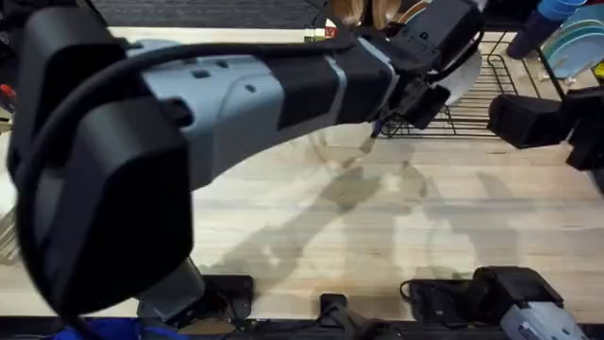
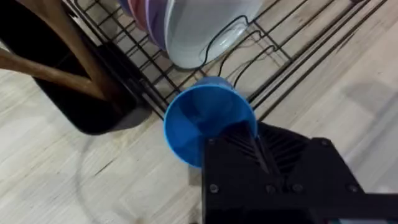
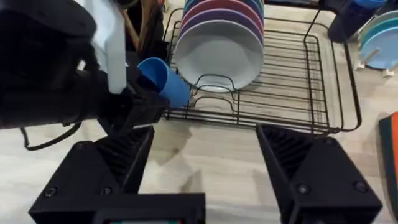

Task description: Pick up the cup on the table and put them onto the rack.

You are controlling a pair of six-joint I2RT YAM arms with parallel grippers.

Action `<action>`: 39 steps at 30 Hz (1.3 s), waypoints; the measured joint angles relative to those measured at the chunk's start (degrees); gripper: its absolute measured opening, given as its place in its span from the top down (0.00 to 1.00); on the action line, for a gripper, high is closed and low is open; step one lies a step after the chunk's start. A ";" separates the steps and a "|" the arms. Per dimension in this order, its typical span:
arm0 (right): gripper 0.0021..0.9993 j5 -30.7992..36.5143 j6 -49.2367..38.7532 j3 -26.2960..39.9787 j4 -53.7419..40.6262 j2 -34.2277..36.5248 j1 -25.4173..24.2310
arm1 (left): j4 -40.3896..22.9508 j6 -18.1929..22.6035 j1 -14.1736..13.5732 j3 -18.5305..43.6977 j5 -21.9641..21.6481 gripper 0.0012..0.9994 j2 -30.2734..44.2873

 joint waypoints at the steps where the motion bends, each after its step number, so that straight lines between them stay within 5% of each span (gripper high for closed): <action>1: 0.00 0.01 0.00 0.01 -0.29 0.01 0.00 | 0.11 0.01 -0.03 0.02 0.02 0.96 1.28; 12: 0.00 0.01 0.00 0.01 -0.91 0.00 0.00 | 0.56 0.01 -0.15 0.04 -0.09 0.93 2.43; 31: 0.00 0.02 -0.45 0.01 -0.95 0.01 0.00 | 0.38 -0.03 0.02 0.04 -1.55 0.66 2.43; 39: 0.00 0.02 -2.90 0.01 -1.63 0.00 0.00 | -3.05 -0.03 0.02 2.31 -1.49 0.64 2.43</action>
